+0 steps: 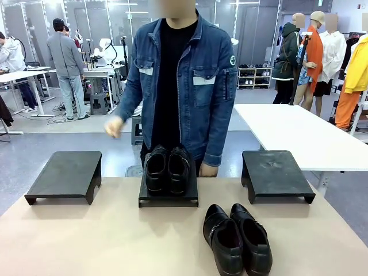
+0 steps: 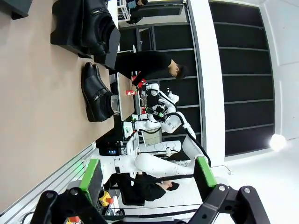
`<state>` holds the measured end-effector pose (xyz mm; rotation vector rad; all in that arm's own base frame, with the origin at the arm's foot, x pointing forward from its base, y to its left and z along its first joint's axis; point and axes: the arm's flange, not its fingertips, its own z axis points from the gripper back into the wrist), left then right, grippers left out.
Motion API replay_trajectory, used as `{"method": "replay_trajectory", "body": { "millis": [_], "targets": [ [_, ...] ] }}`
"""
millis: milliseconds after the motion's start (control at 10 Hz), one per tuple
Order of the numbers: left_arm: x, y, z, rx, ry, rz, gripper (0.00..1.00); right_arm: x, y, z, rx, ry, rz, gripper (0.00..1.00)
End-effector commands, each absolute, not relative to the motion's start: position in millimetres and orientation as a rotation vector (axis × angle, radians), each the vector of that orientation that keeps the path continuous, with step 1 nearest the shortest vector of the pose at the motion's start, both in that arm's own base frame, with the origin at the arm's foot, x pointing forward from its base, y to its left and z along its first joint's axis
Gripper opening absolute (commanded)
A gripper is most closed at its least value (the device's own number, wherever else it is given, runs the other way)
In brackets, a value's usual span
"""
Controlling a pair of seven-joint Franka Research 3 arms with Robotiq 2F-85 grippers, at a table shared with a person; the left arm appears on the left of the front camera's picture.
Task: Place the shoes on the stand as instructed by the person.
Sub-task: Pick up another pair of Shoes and place it on the Shoes Stand indicated by the person.
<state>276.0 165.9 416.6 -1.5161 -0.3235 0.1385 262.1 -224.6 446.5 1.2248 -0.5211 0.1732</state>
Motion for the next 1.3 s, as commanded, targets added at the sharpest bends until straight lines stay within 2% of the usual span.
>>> {"method": "replay_trajectory", "body": {
  "millis": [0,1200],
  "targets": [
    [273.6,164.9,416.7,-1.528,-0.316,0.127,1.00,260.6,-225.6,447.7,1.230,-0.533,0.189,1.00],
    [273.6,164.9,416.7,-1.528,-0.316,0.127,1.00,260.6,-225.6,447.7,1.230,-0.533,0.189,1.00]
  ]
}}
